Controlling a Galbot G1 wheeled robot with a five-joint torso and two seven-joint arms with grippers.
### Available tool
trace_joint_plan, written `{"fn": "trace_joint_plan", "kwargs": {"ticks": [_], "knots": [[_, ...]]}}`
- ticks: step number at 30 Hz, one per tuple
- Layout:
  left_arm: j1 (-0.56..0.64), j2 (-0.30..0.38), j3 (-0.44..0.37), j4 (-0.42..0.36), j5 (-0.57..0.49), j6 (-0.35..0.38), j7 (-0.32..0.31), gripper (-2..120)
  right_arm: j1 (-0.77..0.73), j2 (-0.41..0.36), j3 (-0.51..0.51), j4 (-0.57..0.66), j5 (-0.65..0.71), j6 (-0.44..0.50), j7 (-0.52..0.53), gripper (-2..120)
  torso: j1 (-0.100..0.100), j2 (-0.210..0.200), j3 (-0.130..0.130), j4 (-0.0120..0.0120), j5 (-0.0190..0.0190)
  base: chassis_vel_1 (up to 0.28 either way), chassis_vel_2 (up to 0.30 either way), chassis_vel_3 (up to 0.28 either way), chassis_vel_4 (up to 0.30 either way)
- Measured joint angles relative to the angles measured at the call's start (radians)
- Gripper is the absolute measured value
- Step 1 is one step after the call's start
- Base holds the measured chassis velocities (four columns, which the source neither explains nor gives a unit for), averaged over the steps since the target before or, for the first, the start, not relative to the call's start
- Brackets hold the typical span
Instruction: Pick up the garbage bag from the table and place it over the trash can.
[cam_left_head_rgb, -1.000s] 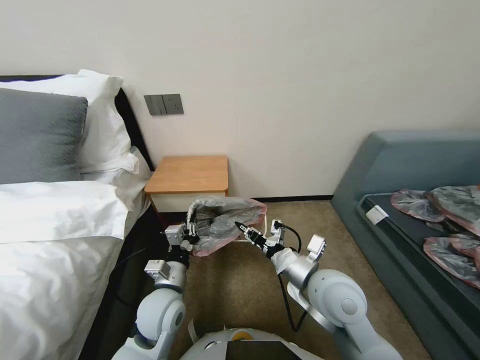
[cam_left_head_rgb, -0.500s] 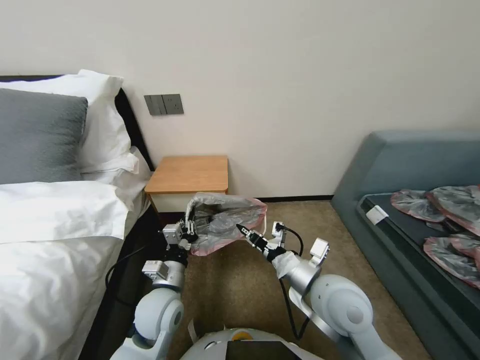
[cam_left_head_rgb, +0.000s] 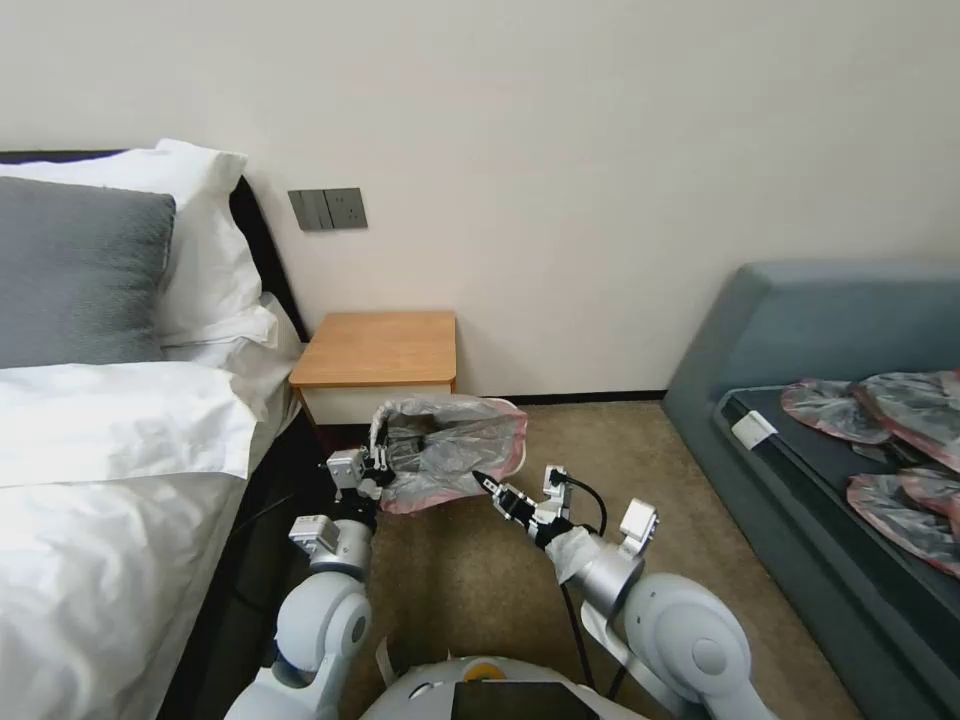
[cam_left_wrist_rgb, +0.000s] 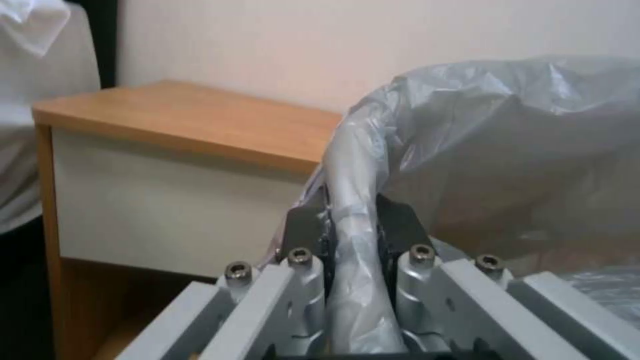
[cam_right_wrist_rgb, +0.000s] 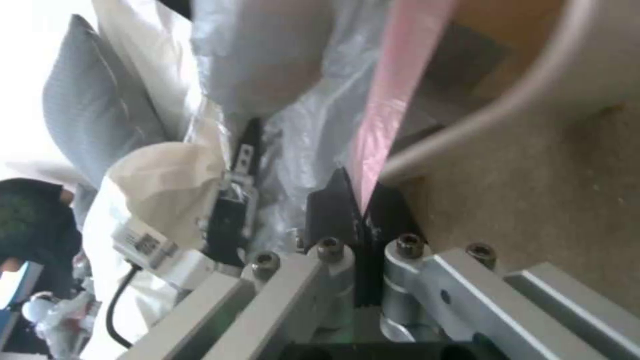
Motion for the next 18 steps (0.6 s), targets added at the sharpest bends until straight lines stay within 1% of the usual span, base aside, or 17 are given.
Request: {"fn": "trace_joint_plan", "kwargs": {"ticks": [3,5,10,12,18], "knots": [[-0.011,-0.002,-0.002,0.002,-0.041,0.018,-0.026,7,-0.021,-0.001,0.006,0.000,-0.020,-0.009,-0.012,0,0.000,0.000,0.000,0.0000,0.0000,0.000,0.000,0.000,0.000],[-0.014,-0.004,-0.002,0.000,-0.056,0.024,-0.033,7,-0.024,-0.001,0.007,0.001,-0.039,-0.011,-0.019,0,0.000,0.000,0.000,0.0000,0.0000,0.000,0.000,0.000,0.000],[-0.016,-0.004,-0.011,-0.008,-0.092,0.033,-0.043,7,-0.031,-0.004,0.025,0.002,-0.072,-0.012,-0.030,0,0.000,0.000,0.000,0.0000,0.0000,0.000,0.000,0.000,0.000],[-0.017,-0.001,-0.020,-0.019,-0.128,0.044,-0.053,7,-0.033,-0.006,0.039,0.002,-0.077,-0.012,-0.030,0,0.000,0.000,0.000,0.0000,0.0000,0.000,0.000,0.000,0.000],[-0.022,0.002,-0.037,-0.030,-0.163,0.055,-0.060,7,-0.034,-0.004,0.061,0.002,-0.092,-0.012,-0.029,0,0.000,0.000,0.000,0.0000,0.0000,0.000,0.000,0.000,0.000]]}}
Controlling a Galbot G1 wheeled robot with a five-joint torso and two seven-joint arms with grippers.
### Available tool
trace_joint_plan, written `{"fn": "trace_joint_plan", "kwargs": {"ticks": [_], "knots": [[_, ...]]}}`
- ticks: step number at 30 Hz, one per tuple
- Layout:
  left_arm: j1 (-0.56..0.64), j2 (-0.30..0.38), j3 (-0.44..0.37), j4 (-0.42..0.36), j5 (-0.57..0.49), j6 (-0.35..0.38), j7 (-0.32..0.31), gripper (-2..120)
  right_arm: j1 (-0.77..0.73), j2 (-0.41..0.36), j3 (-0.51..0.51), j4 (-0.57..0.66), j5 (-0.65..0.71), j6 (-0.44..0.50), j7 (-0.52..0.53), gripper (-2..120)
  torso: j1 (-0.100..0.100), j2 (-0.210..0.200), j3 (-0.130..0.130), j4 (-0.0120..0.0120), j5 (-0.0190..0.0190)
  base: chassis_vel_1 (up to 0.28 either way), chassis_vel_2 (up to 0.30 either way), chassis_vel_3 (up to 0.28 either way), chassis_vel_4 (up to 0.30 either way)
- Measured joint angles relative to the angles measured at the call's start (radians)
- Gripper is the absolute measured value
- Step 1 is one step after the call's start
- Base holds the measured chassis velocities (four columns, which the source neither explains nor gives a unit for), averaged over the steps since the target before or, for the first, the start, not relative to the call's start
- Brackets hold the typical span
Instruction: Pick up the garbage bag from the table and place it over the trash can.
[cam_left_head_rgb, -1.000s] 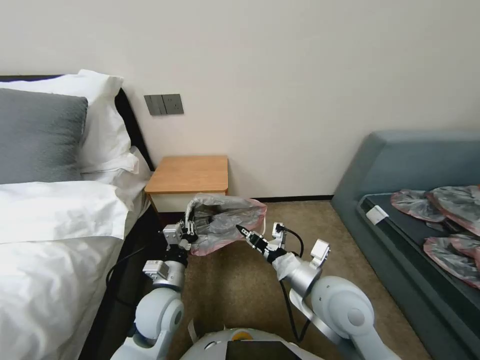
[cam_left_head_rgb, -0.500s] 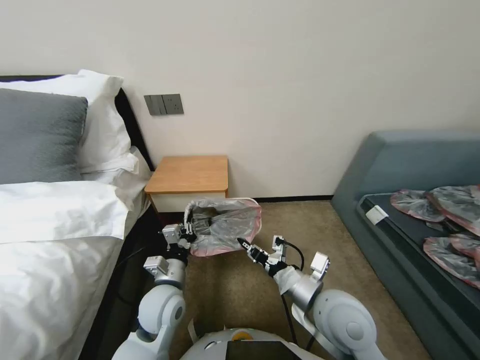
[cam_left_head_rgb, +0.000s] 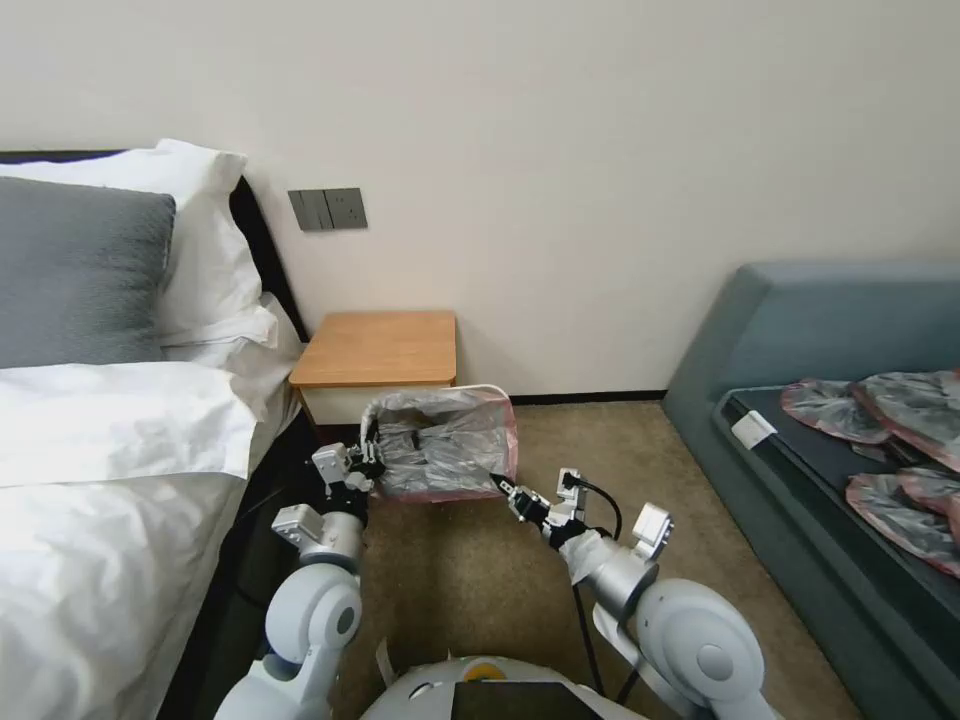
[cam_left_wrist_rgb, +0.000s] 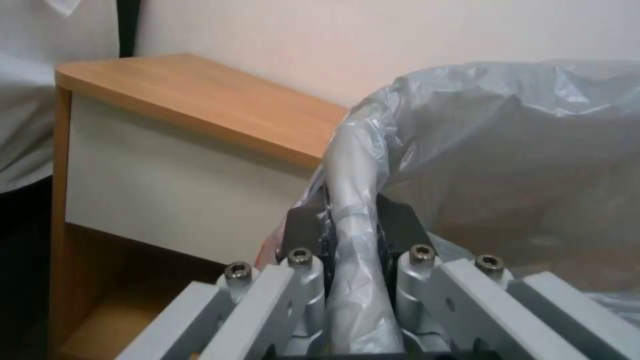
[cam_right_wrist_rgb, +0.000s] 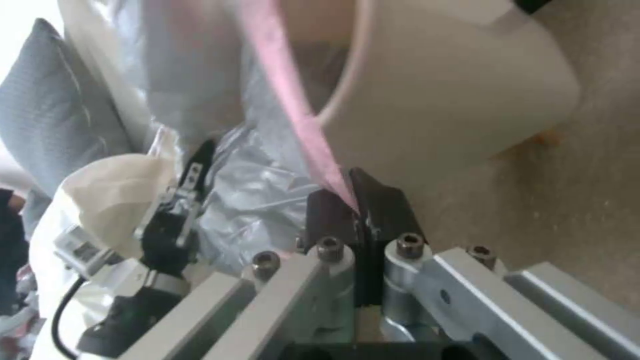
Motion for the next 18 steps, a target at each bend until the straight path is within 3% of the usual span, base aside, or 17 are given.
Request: {"fn": "trace_joint_plan", "kwargs": {"ticks": [18], "knots": [[0.003,0.002,-0.016,-0.001,-0.020,0.009,0.003,7,0.012,-0.008,0.028,0.000,-0.149,0.029,-0.055,0,0.000,0.000,0.000,0.0001,0.0000,0.000,0.000,0.000,0.000]]}}
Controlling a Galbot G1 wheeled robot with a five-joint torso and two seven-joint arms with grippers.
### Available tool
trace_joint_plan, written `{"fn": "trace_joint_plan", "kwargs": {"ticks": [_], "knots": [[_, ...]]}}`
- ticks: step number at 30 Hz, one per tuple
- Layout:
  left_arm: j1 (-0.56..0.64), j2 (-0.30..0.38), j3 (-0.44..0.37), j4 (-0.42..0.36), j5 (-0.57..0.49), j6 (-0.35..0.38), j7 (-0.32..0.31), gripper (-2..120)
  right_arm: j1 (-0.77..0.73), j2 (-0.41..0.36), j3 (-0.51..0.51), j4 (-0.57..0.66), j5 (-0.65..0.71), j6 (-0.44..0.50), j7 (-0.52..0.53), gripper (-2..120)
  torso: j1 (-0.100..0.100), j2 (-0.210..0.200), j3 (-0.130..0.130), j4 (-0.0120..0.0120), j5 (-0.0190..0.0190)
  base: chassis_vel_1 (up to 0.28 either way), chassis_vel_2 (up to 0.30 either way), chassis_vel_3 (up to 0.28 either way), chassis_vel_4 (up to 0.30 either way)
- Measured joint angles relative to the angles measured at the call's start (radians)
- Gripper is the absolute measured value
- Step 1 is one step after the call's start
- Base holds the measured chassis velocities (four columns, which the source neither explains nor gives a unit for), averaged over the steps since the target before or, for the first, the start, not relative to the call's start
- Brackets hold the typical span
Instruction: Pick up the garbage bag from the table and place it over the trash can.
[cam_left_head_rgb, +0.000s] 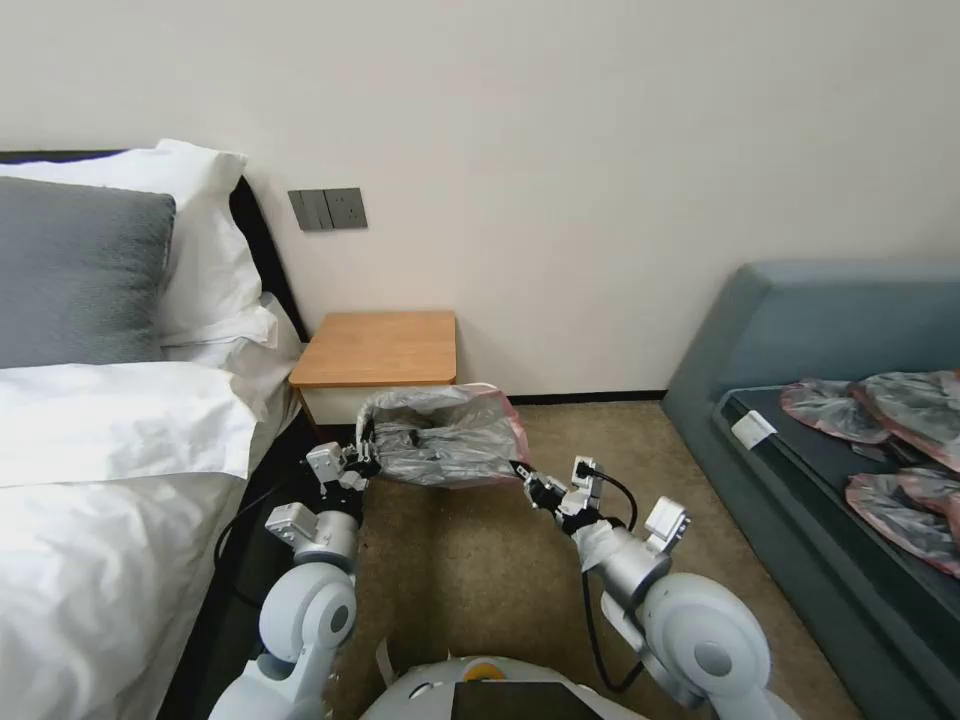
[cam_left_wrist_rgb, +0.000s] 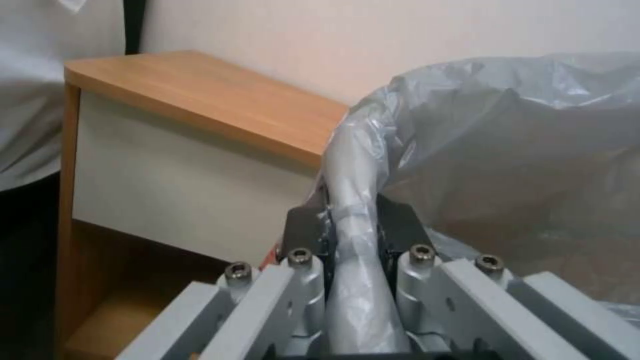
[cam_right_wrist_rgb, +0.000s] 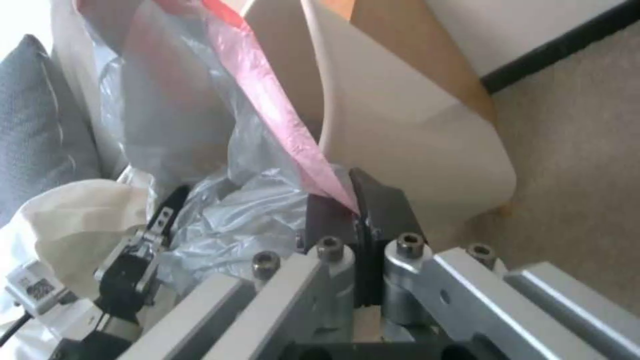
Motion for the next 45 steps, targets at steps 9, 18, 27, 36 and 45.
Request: {"fn": "trace_joint_plan", "kwargs": {"ticks": [9,18,27,36,45], "knots": [[-0.006,-0.005,-0.004,0.004,-0.009,0.005,-0.004,7,-0.038,-0.003,-0.007,-0.001,-0.088,-0.005,-0.037,18,0.000,0.000,0.000,-0.0002,-0.0001,0.000,0.000,0.000,0.000],[-0.015,-0.022,-0.027,0.017,-0.011,0.015,-0.029,7,-0.075,-0.026,-0.006,-0.001,-0.168,0.014,-0.143,52,0.000,0.000,0.000,-0.0002,0.0000,0.000,0.000,0.000,0.000],[-0.006,-0.021,-0.039,0.018,-0.010,0.019,-0.032,7,-0.081,-0.026,0.011,-0.001,-0.277,0.070,-0.244,80,0.000,0.000,0.000,-0.0001,0.0000,0.000,0.000,0.000,0.000],[-0.003,-0.015,-0.054,0.009,-0.023,0.025,-0.033,7,0.013,-0.041,0.024,-0.001,-0.405,0.238,-0.412,100,0.000,0.000,0.000,0.0000,0.0000,0.000,0.000,0.000,0.000],[0.013,-0.010,-0.050,-0.009,-0.042,0.027,-0.030,7,0.203,0.013,-0.023,-0.145,-0.476,0.298,-0.535,100,0.000,0.000,0.000,0.0002,0.0000,0.000,0.000,0.000,0.000]]}}
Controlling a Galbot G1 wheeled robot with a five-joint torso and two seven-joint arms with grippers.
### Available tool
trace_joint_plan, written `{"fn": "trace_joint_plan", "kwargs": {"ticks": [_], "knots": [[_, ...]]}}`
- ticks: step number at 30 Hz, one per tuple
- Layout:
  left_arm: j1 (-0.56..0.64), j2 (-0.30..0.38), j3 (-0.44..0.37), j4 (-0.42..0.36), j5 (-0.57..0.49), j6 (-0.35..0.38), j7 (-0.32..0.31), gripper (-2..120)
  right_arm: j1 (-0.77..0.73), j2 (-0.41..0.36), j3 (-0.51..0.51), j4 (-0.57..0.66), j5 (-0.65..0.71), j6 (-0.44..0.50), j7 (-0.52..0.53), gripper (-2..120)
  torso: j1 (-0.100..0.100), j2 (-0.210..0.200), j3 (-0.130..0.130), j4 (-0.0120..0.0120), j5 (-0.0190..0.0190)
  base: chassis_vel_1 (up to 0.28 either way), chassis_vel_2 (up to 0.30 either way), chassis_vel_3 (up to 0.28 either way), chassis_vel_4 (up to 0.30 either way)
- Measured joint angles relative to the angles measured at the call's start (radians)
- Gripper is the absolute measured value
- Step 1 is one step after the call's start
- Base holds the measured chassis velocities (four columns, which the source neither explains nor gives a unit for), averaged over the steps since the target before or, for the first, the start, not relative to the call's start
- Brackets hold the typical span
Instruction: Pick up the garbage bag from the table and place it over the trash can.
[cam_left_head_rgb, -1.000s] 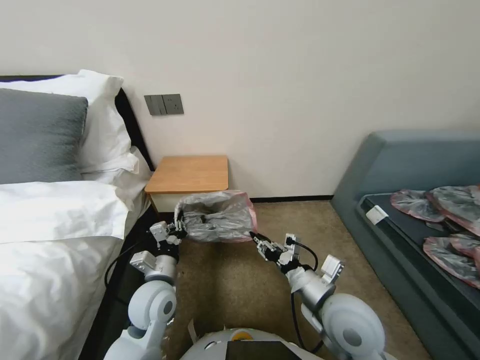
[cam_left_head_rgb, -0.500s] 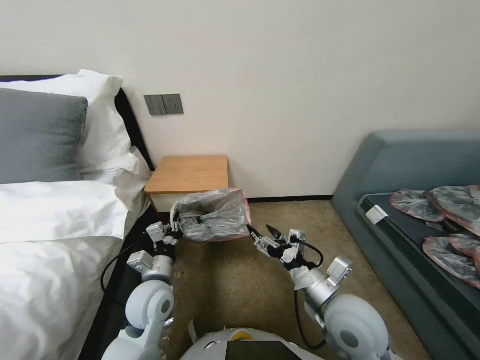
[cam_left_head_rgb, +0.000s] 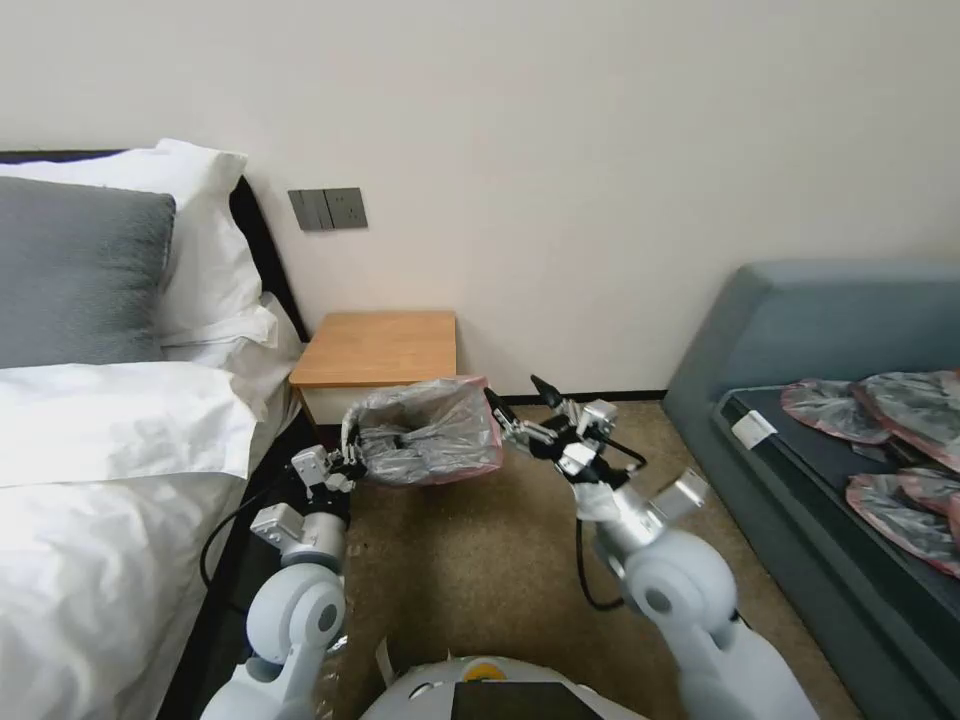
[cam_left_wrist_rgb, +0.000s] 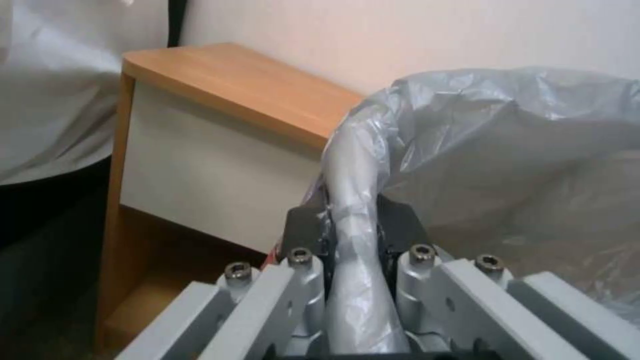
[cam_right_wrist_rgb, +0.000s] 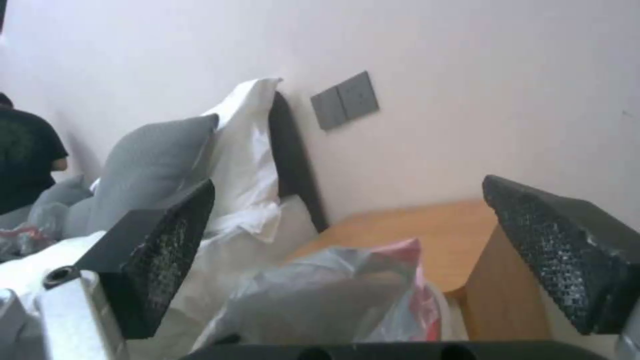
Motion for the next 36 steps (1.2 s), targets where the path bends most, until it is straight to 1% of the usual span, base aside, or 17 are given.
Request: {"fn": "trace_joint_plan", "kwargs": {"ticks": [6,9,14,19,21,22,23,24,25,26,29,30,33,34,35,36], "knots": [[-0.001,-0.001,0.003,-0.006,-0.009,0.000,0.002,7,0.040,0.033,-0.040,-0.066,-0.014,0.001,0.016,100,0.000,0.000,0.000,-0.0002,-0.0002,0.000,0.000,0.000,0.000],[-0.001,-0.002,0.007,-0.011,-0.017,0.000,0.002,7,0.052,0.058,-0.057,-0.104,-0.010,0.009,0.056,100,0.000,0.000,0.000,-0.0002,-0.0001,0.000,0.000,0.000,0.000],[-0.002,-0.002,0.011,-0.015,-0.021,0.000,0.002,7,0.060,0.086,-0.064,-0.135,0.011,0.015,0.090,100,0.000,0.000,0.000,-0.0003,-0.0002,0.000,0.000,0.000,0.000],[-0.001,-0.002,0.012,-0.019,-0.023,0.000,0.002,7,0.064,0.102,-0.070,-0.151,0.024,0.015,0.102,100,0.000,0.000,0.000,-0.0003,-0.0001,0.000,0.000,0.000,0.000],[0.001,-0.002,0.012,-0.023,-0.028,0.002,0.003,7,0.074,0.120,-0.082,-0.170,0.045,0.022,0.119,98,0.000,0.000,0.000,-0.0002,-0.0001,0.000,0.000,0.000,0.000],[-0.001,-0.003,0.012,-0.023,-0.032,0.002,0.003,7,0.078,0.127,-0.088,-0.180,0.055,0.025,0.124,88,0.000,0.000,0.000,-0.0002,-0.0001,0.000,0.000,0.000,0.000],[-0.001,-0.003,0.012,-0.023,-0.032,0.002,0.003,7,0.078,0.127,-0.088,-0.180,0.055,0.025,0.124,88,0.000,0.000,0.000,-0.0002,-0.0001,0.000,0.000,0.000,0.000],[-0.003,-0.003,0.012,-0.023,-0.034,0.003,0.003,7,0.080,0.129,-0.088,-0.184,0.056,0.026,0.124,84,0.000,0.000,0.000,-0.0002,-0.0001,0.000,0.000,0.000,0.000],[-0.004,-0.003,0.012,-0.023,-0.036,0.003,0.003,7,0.082,0.132,-0.088,-0.187,0.059,0.026,0.124,78,0.000,0.000,0.000,-0.0003,0.0000,0.000,0.000,0.000,0.000],[-0.004,-0.003,0.012,-0.023,-0.036,0.003,0.003,7,0.082,0.132,-0.088,-0.187,0.059,0.026,0.124,78,0.000,0.000,0.000,-0.0003,0.0000,0.000,0.000,0.000,0.000],[-0.008,-0.003,0.012,-0.023,-0.042,0.005,0.003,7,0.086,0.140,-0.090,-0.196,0.061,0.026,0.124,64,0.000,0.000,0.000,-0.0002,0.0000,0.000,0.000,0.000,0.000],[-0.008,-0.003,0.012,-0.023,-0.042,0.005,0.003,7,0.086,0.140,-0.090,-0.196,0.061,0.026,0.124,64,0.000,0.000,0.000,-0.0002,0.0000,0.000,0.000,0.000,0.000],[-0.012,-0.002,0.010,-0.021,-0.046,0.006,0.003,7,0.086,0.149,-0.093,-0.203,0.061,0.025,0.124,51,0.000,0.000,0.000,-0.0002,-0.0001,0.000,0.000,0.000,0.000],[-0.013,-0.001,0.009,-0.020,-0.047,0.006,0.003,7,0.086,0.152,-0.094,-0.204,0.061,0.025,0.124,44,0.000,0.000,0.000,-0.0002,0.0000,0.000,0.000,0.000,0.000],[-0.013,-0.001,0.009,-0.020,-0.047,0.006,0.003,7,0.086,0.152,-0.094,-0.204,0.061,0.025,0.124,44,0.000,0.000,0.000,-0.0002,0.0000,0.000,0.000,0.000,0.000],[-0.013,-0.001,0.009,-0.019,-0.048,0.006,0.003,7,0.086,0.154,-0.094,-0.204,0.060,0.025,0.123,41,0.000,0.000,0.000,-0.0002,0.0000,0.000,0.000,0.000,0.000]]}}
